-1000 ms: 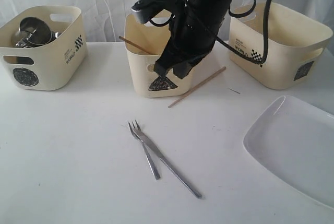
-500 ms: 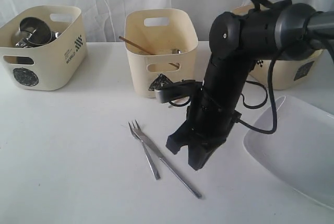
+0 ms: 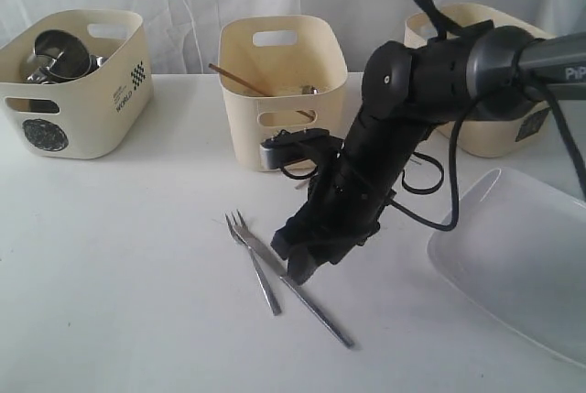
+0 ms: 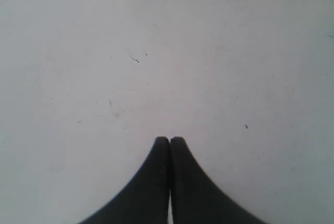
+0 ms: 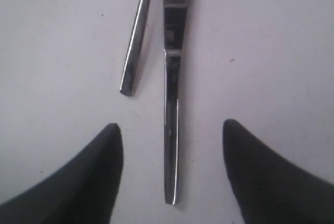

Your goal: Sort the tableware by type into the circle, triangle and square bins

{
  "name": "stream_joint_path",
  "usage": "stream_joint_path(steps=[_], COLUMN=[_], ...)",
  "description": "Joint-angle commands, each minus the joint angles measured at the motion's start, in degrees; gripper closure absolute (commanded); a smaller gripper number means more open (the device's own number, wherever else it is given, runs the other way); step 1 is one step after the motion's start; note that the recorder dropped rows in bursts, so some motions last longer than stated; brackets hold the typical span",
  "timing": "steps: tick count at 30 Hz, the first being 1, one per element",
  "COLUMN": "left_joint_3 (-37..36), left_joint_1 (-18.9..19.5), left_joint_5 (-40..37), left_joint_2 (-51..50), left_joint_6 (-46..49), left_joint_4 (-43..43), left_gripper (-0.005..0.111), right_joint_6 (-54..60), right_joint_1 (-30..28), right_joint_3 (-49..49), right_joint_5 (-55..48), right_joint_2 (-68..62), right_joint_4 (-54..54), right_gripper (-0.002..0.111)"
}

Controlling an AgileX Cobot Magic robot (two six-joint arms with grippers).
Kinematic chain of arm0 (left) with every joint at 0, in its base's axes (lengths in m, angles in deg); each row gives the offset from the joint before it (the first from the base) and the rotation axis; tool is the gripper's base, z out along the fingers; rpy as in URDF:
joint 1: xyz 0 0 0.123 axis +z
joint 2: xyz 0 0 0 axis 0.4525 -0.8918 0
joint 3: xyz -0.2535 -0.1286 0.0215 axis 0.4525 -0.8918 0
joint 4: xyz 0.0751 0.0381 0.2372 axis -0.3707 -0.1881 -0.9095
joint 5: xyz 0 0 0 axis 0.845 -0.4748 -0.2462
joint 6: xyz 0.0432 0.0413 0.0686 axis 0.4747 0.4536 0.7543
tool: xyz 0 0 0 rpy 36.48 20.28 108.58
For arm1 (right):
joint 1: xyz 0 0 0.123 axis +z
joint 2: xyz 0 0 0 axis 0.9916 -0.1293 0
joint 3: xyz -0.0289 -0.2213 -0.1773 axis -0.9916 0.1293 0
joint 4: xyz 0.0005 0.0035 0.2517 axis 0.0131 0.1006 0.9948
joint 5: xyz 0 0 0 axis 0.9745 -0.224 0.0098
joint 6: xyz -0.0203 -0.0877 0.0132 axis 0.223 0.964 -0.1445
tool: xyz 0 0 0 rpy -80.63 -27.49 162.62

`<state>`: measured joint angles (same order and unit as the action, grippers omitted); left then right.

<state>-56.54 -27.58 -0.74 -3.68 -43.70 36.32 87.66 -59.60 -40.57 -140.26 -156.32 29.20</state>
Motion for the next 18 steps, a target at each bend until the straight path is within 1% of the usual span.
stream_joint_path(steps=[1,3,5,7,8,9,11,13,14,17,18], left_joint_3=[-0.4,-0.4,-0.4,-0.4,-0.4,-0.4,-0.4,-0.4,-0.4,-0.4,-0.4], left_joint_1=[-0.2,-0.2,-0.2,-0.2,-0.2,-0.2,-0.2,-0.2,-0.2,-0.2,-0.2], left_joint_5=[-1.6,-1.6,-1.6,-1.6,-1.6,-1.6,-1.6,-1.6,-1.6,-1.6,-1.6], left_joint_2=[0.2,0.2,0.2,0.2,0.2,0.2,0.2,0.2,0.2,0.2,0.2], left_joint_6=[0.1,0.1,0.1,0.1,0.1,0.1,0.1,0.1,0.1,0.1,0.1], left_joint_4=[0.6,0.6,0.6,0.6,0.6,0.6,0.6,0.6,0.6,0.6,0.6], left_gripper=[0.106,0.106,0.106,0.106,0.106,0.106,0.106,0.106,0.106,0.106,0.106], right_joint_6=[0.8,0.8,0.5,-2.7,-4.7,-8.2,-19.4,-35.4,-41.7,-38.6,-37.2], right_joint_1=[2.4,3.5,5.1,6.9,7.9,8.6,9.3,9.0,7.9,4.1,1.7], right_joint_3=[-2.4,-3.5,-5.1,-6.4,-6.8,-7.1,-7.4,-7.4,-7.4,-7.7,-9.2], right_joint_5=[2.1,3.1,3.0,2.6,2.6,2.6,2.6,1.6,0.4,0.9,1.1], right_joint_2=[-2.1,-3.0,-4.0,-4.5,-4.6,-4.6,-4.6,-4.6,-4.6,-4.6,-5.0], right_joint_4=[-0.9,-3.2,-7.6,-14.8,-20.3,-26.4,-37.8,-45.1,-44.9,-36.9,-33.1], right_gripper=[0.05,0.051,0.051,0.051,0.051,0.051,0.054,0.059,0.063,0.064,0.064])
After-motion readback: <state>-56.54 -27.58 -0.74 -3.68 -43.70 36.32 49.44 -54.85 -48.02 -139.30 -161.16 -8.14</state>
